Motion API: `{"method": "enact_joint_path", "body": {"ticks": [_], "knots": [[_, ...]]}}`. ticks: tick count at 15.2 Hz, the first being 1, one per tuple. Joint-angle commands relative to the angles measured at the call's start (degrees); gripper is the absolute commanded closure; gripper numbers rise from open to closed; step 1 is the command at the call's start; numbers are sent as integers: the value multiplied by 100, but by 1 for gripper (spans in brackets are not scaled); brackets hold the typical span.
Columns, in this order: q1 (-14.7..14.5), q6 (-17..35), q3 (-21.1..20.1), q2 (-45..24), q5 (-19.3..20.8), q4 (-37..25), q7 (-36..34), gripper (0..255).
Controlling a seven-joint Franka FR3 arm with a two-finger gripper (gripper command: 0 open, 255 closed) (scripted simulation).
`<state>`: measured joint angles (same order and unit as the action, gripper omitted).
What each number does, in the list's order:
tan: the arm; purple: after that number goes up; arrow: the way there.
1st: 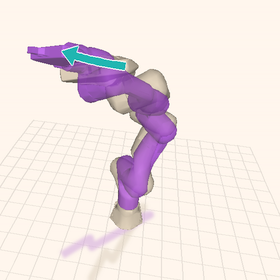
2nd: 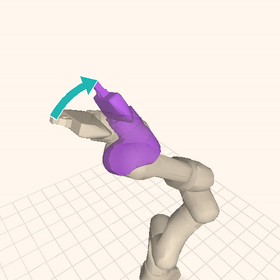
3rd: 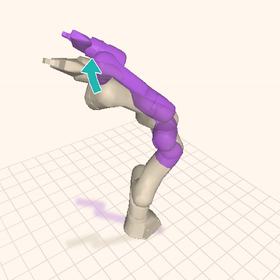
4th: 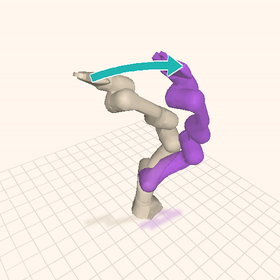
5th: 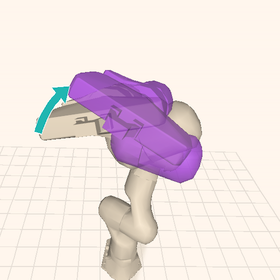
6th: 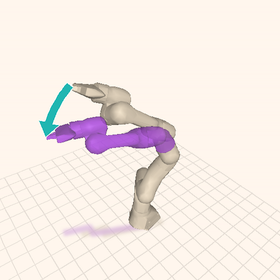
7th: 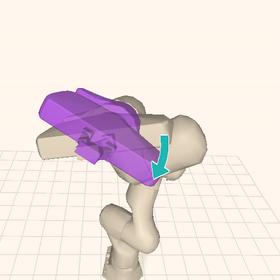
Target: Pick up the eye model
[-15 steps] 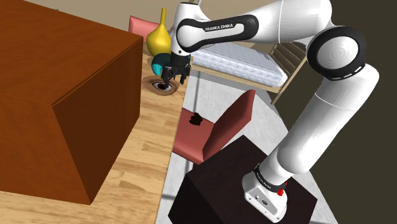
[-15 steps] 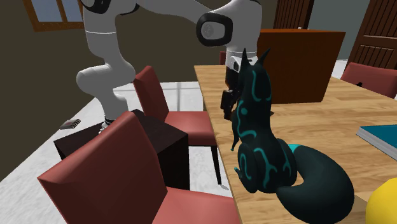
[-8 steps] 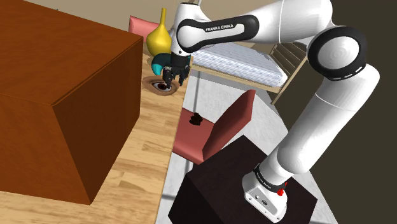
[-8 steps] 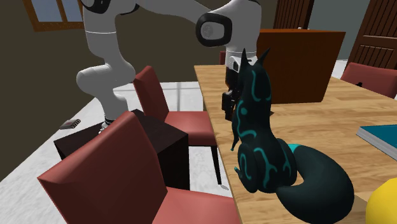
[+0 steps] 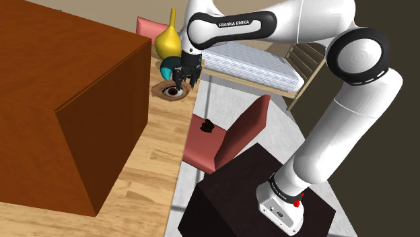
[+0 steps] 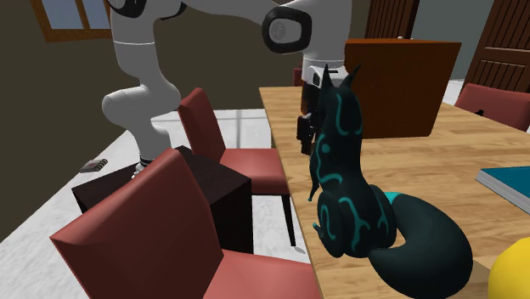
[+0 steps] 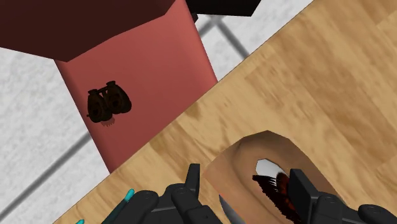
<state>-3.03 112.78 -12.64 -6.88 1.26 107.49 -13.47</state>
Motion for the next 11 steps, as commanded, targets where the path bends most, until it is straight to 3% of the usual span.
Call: {"method": "enact_joint_path", "body": {"ticks": [1,11], "knots": [[4,-145,1,40,-11,-104,11,255],[7,-823,-3,154,-40,-672,29,255]]}}
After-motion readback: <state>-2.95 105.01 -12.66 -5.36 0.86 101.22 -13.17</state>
